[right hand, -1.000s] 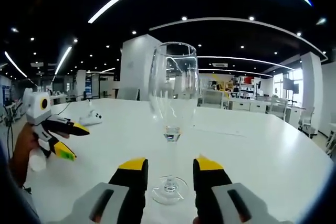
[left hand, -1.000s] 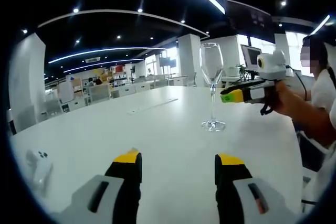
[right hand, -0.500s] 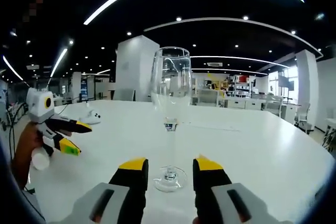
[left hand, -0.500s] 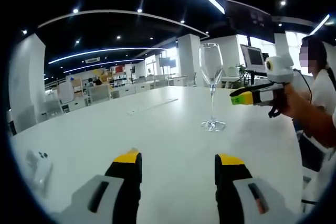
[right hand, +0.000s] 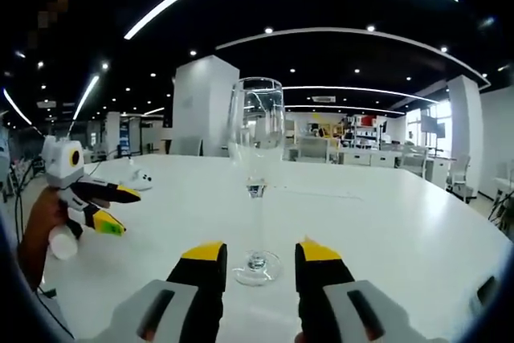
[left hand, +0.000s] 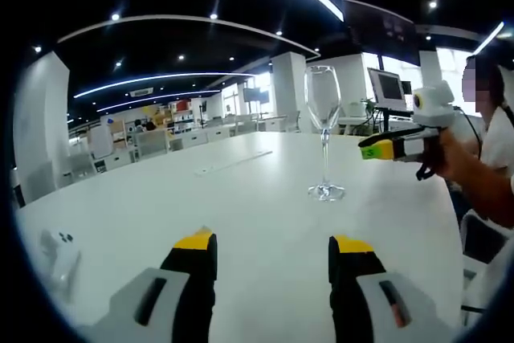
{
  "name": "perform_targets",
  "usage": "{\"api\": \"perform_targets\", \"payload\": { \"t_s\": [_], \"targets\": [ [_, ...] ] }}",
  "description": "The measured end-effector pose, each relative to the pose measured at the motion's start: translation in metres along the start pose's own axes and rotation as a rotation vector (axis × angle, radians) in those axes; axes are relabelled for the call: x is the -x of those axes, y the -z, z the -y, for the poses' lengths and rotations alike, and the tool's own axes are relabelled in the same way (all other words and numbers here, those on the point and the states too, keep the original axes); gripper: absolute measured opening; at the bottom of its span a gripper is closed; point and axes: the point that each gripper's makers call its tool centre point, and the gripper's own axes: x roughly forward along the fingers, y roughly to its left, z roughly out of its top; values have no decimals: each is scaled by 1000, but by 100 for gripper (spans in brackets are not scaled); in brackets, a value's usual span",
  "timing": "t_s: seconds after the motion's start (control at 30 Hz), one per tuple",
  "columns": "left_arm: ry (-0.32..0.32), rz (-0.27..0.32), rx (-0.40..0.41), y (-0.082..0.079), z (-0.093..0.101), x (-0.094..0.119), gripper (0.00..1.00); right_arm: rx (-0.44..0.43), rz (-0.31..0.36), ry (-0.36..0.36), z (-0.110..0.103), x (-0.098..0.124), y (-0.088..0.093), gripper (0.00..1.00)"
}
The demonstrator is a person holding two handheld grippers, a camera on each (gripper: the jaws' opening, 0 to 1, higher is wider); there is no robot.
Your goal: Stand the stemmed glass upright on the table place it in front of you
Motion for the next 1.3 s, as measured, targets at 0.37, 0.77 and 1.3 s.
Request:
{"api": "perform_targets", "payload": {
  "t_s": [0.37, 0.77, 1.3],
  "targets": [
    [-2, -2, -2, 1, -1, 0, 56, -4, 0, 15, 1, 8, 4, 37],
    [-2, -4, -4, 2, 0, 1, 56, 1, -1, 18, -1, 10, 5, 37],
    [1, -13, -7, 4, 1, 0, 56, 4, -3, 9, -1, 3, 3, 37]
  ]
}}
